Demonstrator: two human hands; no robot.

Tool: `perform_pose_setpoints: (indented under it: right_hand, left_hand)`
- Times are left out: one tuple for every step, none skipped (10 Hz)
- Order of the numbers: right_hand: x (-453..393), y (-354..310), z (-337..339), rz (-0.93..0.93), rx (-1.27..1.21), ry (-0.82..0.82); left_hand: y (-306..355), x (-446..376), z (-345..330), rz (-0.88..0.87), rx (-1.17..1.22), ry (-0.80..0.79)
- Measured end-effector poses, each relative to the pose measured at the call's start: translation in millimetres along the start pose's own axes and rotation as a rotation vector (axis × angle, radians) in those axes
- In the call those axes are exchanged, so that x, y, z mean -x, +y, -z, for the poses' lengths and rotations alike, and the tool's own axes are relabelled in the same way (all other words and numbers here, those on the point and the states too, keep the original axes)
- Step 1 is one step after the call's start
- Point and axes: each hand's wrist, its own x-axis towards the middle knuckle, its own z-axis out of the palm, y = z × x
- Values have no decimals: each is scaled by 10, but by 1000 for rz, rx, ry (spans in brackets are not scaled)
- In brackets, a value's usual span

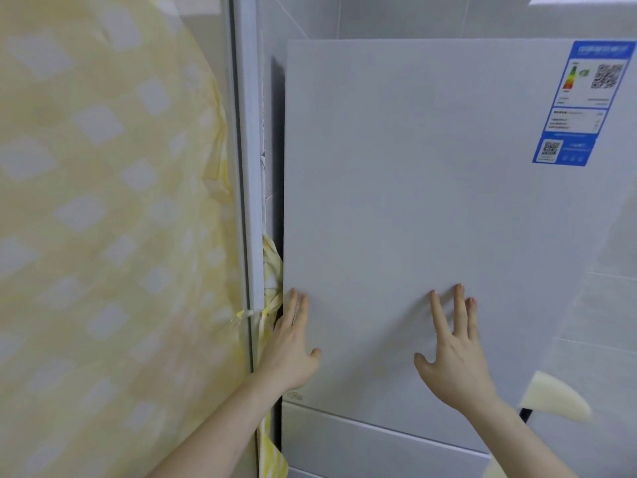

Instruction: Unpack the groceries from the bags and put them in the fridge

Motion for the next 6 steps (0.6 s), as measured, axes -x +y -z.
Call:
perform_pose_setpoints:
  right_hand:
    - [-4,8,-57,-2,43,-1]
    - [-3,-16,-66,-19,94,-15]
    - [3,-48,-50,-28,133,-33]
    - [7,-113,20,-40,153,-71]
    - [44,-142,114,-62,114,-116]
    - [145,-202,224,-49,17,-85]
  left_hand:
    - [-32,5,-69,-12,-16,-19]
    - [-60,4,-79,-22,-30,-36]
    - [-104,7,-64,-39,-30,-55]
    - [-96,3,-10,-5,-68,-98]
    - [8,54,56,32,-92,-93]
    - [182,185,188,-58,-107,5]
